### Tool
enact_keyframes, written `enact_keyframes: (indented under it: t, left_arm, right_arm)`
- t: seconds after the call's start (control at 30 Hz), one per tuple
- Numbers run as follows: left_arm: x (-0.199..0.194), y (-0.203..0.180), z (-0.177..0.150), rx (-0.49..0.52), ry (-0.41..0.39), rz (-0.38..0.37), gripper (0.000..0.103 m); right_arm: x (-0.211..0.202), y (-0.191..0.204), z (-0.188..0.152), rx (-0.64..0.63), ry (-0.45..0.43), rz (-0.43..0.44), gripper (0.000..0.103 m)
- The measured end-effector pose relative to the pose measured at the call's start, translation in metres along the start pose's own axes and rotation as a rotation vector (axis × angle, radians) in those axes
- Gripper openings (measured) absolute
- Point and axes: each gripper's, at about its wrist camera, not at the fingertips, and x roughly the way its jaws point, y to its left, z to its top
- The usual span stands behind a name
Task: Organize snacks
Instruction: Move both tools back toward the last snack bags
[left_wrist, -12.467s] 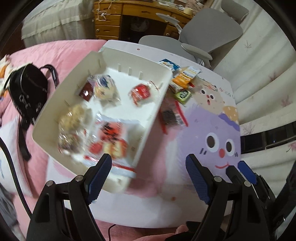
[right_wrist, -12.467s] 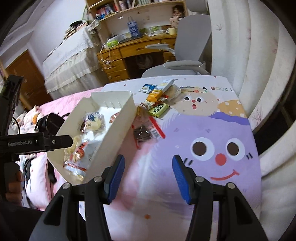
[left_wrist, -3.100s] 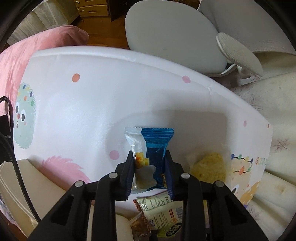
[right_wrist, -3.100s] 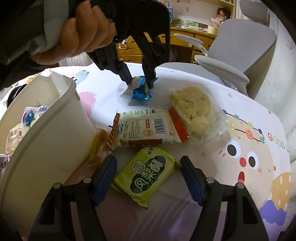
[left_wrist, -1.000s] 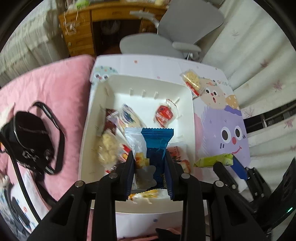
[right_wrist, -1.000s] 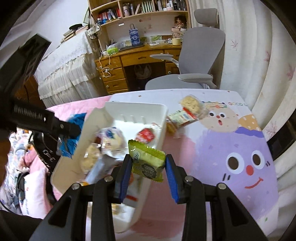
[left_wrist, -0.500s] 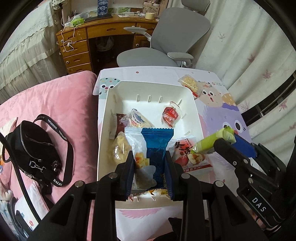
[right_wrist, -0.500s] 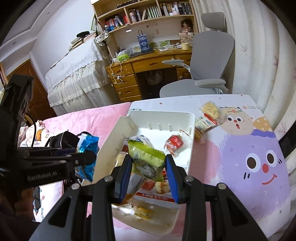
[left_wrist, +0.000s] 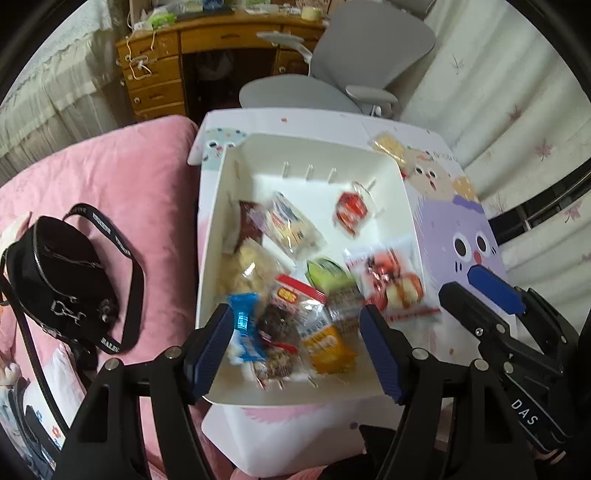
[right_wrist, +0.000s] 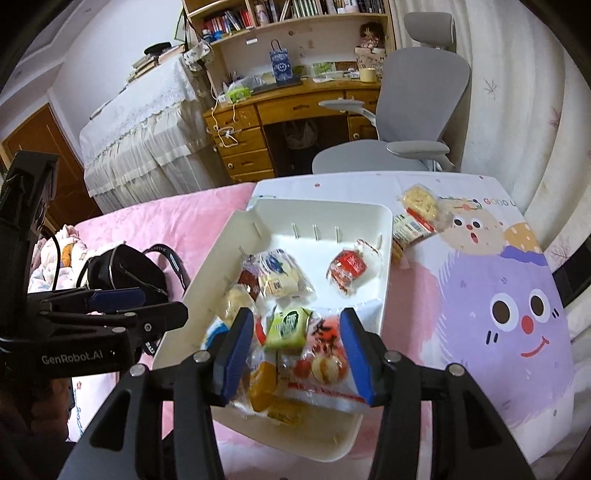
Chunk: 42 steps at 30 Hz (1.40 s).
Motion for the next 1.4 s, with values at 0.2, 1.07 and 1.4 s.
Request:
enact_keyframes:
  t: [0.2, 1.07, 1.4]
  left_arm:
    - [-0.001, -0.022, 0.001, 0.020, -0.002, -0.029, 0.074]
    - [0.040, -0.228, -0.007, -0.220, -0.034, 0.070, 0.077]
    - [0.061, -0.269, 0.030, -0.177, 0.052, 0.128, 0.077]
  right_arm:
    - [-0.007, -0.016, -0.002, 0.016, 0.011, -0.028, 0.060]
    - [-0.036, -0.225, 0.006, -0.086, 0.088, 0.137, 0.066]
    - [-0.018, -0.292, 0.027, -0.014, 0.108, 0.185, 0.067]
